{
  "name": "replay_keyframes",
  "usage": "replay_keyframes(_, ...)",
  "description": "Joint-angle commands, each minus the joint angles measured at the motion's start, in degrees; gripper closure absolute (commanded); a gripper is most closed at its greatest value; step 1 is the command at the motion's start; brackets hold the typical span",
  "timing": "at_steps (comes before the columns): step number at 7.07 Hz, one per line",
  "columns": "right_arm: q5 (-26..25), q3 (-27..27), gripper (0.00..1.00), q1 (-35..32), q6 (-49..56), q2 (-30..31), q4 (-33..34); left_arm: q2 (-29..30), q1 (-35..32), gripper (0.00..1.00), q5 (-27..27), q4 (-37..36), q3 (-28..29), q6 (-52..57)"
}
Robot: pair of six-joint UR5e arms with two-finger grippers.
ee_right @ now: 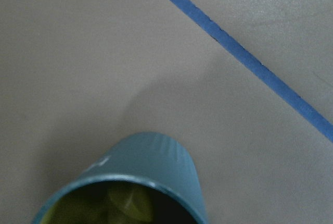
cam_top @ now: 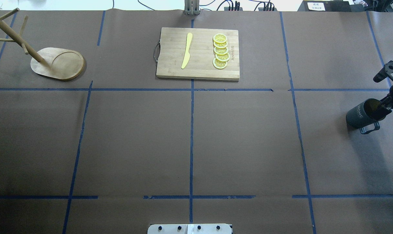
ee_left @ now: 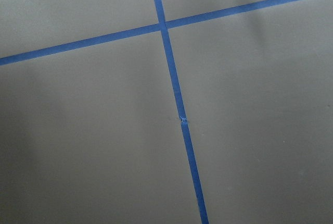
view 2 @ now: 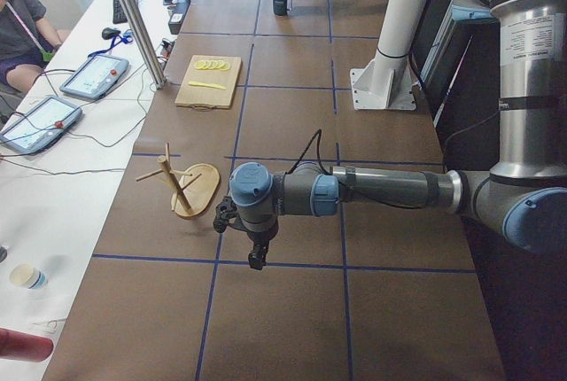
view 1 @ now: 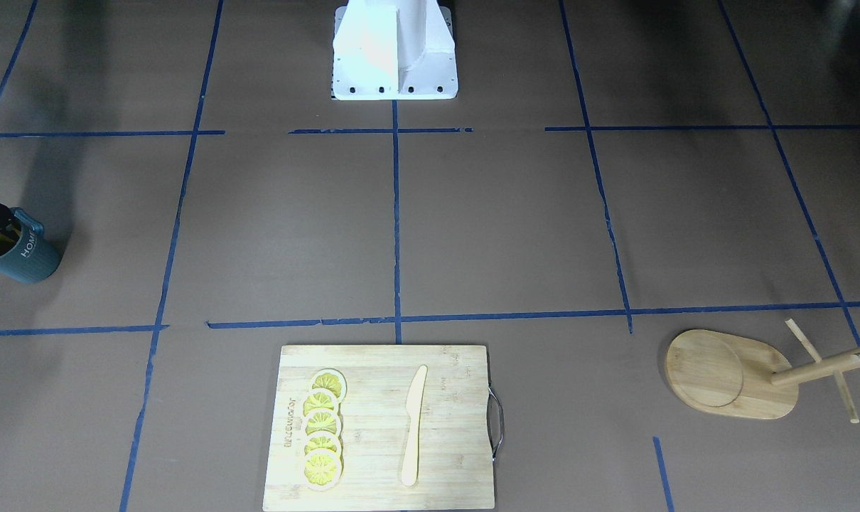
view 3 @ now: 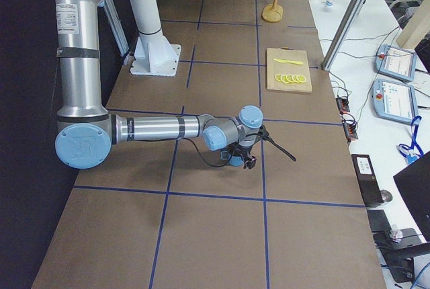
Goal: Hang cup on storage rack
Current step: 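Lower the right gripper onto the teal mug and grasp its rim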
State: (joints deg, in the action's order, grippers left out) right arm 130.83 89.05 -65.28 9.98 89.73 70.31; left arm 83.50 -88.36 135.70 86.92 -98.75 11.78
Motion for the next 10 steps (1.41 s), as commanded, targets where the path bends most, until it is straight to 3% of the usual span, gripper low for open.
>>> replay_keyframes(1,0.0,0.1,0.65,0.2,-0.1,-0.1,0.0,0.0,-0.1,0.0,0.0,0.0,0.0,0.0)
replay_keyframes(2,0.2,-0.2,0.88,0.2,-0.1,-0.6,0.0,0.0,-0.1,0.0,0.0,0.0,0.0,0.0)
replay_keyframes(3,0.3,0.0,0.96,0.2,-0.2,-0.6,0.0,0.0,-0.1,0.0,0.0,0.0,0.0,0.0)
replay_keyframes(7,0.3,0.6,0.97,-0.1,-0.4,-0.8,0.2,0.0,-0.1,0.0,0.0,0.0,0.0,0.0)
replay_keyframes(9,0.5,0.6,0.97,-2.6,-9.6,-1.0,1.4,0.0,-0.1,0.0,0.0,0.0,0.0,0.0)
replay_keyframes(10,0.5,1.4,0.97,-2.6,-20.3,-1.0,1.6,0.0,-0.1,0.0,0.1,0.0,0.0,0.0)
